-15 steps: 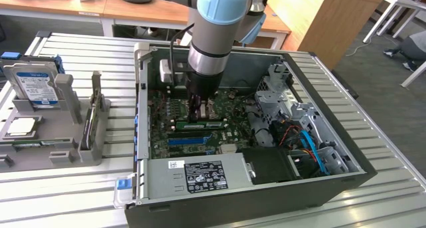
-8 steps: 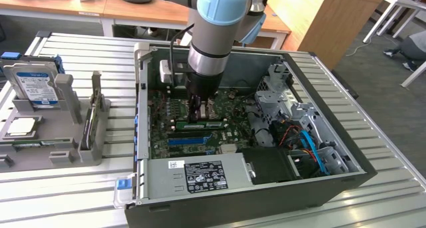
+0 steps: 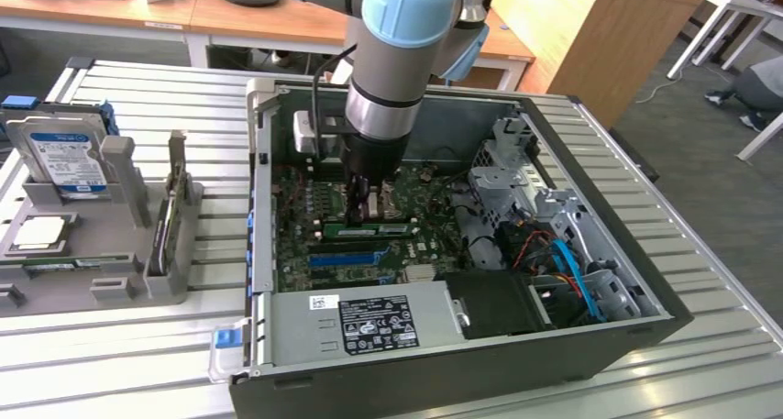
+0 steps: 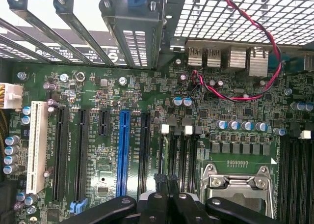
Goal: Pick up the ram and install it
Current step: 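Press down the ram until it locks into place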
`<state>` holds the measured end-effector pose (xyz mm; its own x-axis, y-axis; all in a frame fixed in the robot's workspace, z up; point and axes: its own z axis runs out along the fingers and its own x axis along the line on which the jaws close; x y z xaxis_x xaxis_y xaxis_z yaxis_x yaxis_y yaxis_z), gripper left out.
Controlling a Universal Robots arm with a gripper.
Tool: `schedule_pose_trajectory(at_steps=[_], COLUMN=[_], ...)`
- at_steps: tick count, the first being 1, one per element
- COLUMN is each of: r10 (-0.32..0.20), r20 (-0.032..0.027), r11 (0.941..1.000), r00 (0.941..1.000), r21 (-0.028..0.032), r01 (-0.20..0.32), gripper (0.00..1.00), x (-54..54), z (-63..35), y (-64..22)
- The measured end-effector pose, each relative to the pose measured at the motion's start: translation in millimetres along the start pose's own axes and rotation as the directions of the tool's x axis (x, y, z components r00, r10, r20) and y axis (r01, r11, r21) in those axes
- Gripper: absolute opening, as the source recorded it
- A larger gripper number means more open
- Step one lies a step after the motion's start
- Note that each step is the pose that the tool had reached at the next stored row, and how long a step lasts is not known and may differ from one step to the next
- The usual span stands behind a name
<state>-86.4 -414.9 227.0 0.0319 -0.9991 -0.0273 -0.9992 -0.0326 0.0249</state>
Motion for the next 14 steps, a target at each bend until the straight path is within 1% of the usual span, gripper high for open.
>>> schedule_pose_trajectory(at_steps=[14], r10=[0.000], r20=[0.0001], r11=[1.0000], r00=[1.0000], r21=[0.0001], r01=[0.000], gripper=[0.11], x=[0.0], z=[1.2], y=[0.0])
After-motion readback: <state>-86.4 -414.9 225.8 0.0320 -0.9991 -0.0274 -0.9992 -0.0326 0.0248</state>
